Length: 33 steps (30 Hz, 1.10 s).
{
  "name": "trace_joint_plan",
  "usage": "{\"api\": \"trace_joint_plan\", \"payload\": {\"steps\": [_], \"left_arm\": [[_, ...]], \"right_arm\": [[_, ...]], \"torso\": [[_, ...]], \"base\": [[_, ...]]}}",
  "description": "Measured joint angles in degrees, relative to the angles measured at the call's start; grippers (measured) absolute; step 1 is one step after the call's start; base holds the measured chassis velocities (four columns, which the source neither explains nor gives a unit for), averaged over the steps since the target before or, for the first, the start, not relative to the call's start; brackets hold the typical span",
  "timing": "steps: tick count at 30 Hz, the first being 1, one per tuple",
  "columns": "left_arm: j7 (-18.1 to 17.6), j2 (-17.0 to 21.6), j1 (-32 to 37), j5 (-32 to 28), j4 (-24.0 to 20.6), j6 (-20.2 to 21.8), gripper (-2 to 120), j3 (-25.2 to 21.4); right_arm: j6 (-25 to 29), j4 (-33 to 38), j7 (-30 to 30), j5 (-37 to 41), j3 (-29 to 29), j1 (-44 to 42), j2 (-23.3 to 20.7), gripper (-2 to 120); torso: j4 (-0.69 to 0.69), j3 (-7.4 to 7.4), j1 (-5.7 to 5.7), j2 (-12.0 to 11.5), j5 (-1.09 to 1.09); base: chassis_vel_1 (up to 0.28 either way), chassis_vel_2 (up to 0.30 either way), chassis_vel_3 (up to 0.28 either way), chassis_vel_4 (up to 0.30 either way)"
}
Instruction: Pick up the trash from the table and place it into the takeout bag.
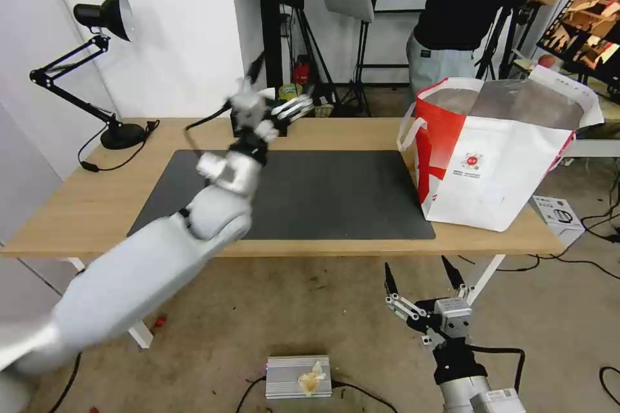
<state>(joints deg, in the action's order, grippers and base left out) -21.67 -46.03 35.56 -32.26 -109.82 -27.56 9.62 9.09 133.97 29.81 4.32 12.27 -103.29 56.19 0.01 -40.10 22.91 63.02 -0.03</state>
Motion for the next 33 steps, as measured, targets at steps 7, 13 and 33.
{"api": "trace_joint_plan", "payload": {"steps": [7,13,33], "left_arm": [[1.03,2.62,23.33,1.51,-10.00,0.05,100,-17.34],[0.25,0.73,40.85,6.29,-16.88,-1.24,100,-29.16],[-2.16,-17.08,62.00,27.32,-11.99,-9.61,100,-31.13]], "right_arm": [[0.00,0.00,0.00,0.00,0.00,0.00,0.00,100],[0.00,0.00,0.01,-0.01,0.01,0.00,0.00,100],[0.00,0.00,0.01,0.00,0.00,0.00,0.00,100]], "torso": [[0.00,0.00,0.00,0.00,-0.01],[0.00,0.01,-0.01,0.01,0.03],[-0.02,0.00,0.00,0.01,0.03]], "base": [[0.000,0.000,0.000,0.000],[0.000,0.000,0.000,0.000],[0.000,0.000,0.000,0.000]]}}
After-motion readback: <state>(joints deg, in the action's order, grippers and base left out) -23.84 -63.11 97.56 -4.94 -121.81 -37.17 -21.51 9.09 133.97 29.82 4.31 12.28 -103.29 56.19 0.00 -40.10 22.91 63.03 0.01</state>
